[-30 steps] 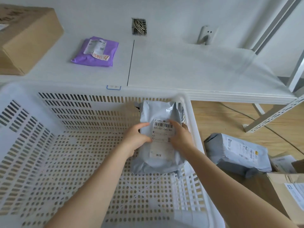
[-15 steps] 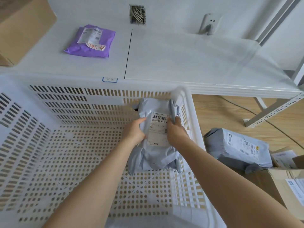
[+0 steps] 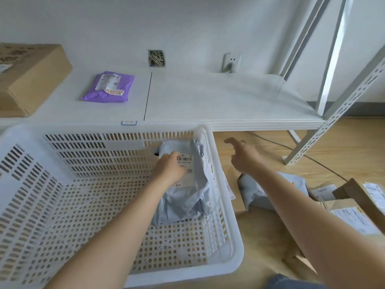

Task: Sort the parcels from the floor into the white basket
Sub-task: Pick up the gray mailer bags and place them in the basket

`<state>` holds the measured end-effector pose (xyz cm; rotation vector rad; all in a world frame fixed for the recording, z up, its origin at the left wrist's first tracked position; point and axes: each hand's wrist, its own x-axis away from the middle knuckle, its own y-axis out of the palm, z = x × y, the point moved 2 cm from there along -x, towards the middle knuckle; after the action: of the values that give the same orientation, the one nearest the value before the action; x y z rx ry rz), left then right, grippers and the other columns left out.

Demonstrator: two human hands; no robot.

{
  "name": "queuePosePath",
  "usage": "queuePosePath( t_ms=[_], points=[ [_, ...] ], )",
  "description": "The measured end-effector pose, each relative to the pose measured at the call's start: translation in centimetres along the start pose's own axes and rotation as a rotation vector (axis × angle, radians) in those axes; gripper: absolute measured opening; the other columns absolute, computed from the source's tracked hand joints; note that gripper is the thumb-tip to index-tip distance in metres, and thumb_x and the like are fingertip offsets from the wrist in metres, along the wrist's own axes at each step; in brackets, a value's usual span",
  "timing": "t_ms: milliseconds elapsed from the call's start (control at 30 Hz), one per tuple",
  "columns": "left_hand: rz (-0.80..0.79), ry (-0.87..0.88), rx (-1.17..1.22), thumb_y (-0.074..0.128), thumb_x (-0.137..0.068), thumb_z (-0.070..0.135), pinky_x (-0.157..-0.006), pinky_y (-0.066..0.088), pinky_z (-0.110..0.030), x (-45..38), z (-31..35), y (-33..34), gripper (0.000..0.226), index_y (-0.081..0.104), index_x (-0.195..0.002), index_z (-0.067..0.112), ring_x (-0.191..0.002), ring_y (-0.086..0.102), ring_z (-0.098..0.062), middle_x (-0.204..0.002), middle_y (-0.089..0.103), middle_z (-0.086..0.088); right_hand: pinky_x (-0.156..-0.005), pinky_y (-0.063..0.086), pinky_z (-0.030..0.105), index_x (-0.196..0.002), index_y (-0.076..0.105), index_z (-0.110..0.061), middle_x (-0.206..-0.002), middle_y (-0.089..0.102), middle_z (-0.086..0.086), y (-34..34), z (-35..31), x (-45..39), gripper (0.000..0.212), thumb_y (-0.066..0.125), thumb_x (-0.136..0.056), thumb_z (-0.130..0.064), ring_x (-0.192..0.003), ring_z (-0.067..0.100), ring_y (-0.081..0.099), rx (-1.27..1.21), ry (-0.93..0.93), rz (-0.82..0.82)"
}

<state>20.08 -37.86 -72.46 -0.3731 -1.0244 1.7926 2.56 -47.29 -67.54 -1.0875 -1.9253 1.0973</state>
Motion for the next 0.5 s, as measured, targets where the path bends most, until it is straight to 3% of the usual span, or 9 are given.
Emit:
queuePosePath(
  t_ms=[167, 267, 367, 500],
  points=[
    [0.009, 0.091, 0.033, 0.05, -0.089, 0.017, -0.087, 0.038, -0.026, 2.0, 4.9, 0.7, 0.047, 0.043, -0.136, 0.016, -0.12, 0.049, -0.022, -0.138, 0.046, -0.005, -0.078, 0.039, 0.028, -0.136, 0.041, -0.022, -0.132, 0.049, 0.015, -2.6, 5.1, 3.0, 0.06, 0.038, -0.084, 0.008, -0.117, 0.029, 0.048, 0.04, 0.095, -0.056],
    [0.019, 0.128, 0.054, 0.05, -0.089, 0.016, -0.094, 0.039, -0.029, 3.1, 7.6, 1.8, 0.043, 0.047, -0.132, 0.015, -0.121, 0.049, -0.023, -0.133, 0.051, -0.007, -0.076, 0.041, 0.03, -0.134, 0.044, -0.018, -0.131, 0.051, 0.016, -3.6, 7.6, 4.3, 0.056, 0.04, -0.084, 0.008, -0.117, 0.029, 0.05, 0.001, 0.124, -0.041],
    [0.048, 0.164, 0.063, 0.052, -0.088, 0.015, -0.091, 0.04, -0.029, 3.9, 10.0, 3.3, 0.038, 0.051, -0.126, 0.015, -0.114, 0.052, -0.023, -0.126, 0.055, -0.006, -0.079, 0.043, 0.033, -0.132, 0.046, -0.016, -0.13, 0.052, 0.017, -4.3, 9.9, 5.0, 0.053, 0.041, -0.085, 0.007, -0.12, 0.03, 0.049, -0.031, 0.124, -0.034],
    [0.018, 0.201, 0.032, 0.052, -0.087, 0.017, -0.094, 0.042, -0.031, 4.1, 12.4, 5.5, 0.039, 0.051, -0.126, 0.017, -0.114, 0.051, -0.022, -0.127, 0.053, -0.005, -0.074, 0.043, 0.034, -0.133, 0.045, -0.02, -0.127, 0.053, 0.014, -4.5, 13.3, 5.0, 0.052, 0.041, -0.088, 0.004, -0.108, 0.03, 0.053, -0.008, 0.168, -0.052]
  ],
)
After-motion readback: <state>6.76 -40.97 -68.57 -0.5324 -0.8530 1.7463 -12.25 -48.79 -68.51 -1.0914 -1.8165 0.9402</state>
